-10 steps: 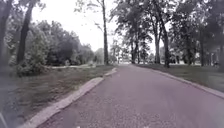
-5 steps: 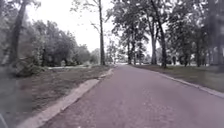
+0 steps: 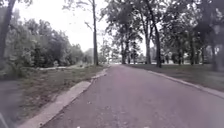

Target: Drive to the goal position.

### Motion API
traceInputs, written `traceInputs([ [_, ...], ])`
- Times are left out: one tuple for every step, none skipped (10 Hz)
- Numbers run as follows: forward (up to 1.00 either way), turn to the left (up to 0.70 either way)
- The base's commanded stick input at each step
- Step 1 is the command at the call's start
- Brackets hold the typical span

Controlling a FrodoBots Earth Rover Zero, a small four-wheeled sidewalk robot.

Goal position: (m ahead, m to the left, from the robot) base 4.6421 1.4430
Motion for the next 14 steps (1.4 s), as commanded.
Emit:
traceInputs([
  [0.70,0.00],
  [0.70,-0.04],
  [0.70,-0.10],
  [0.70,-0.10],
  [0.70,0.00],
  [0.70,0.00],
  [0.70,0.00],
  [0.70,0.00],
  [0.70,0.00],
  [0.70,0.00],
  [0.70,0.00],
  [0.70,0.00],
  [0.70,0.00],
  [0.70,0.00],
])
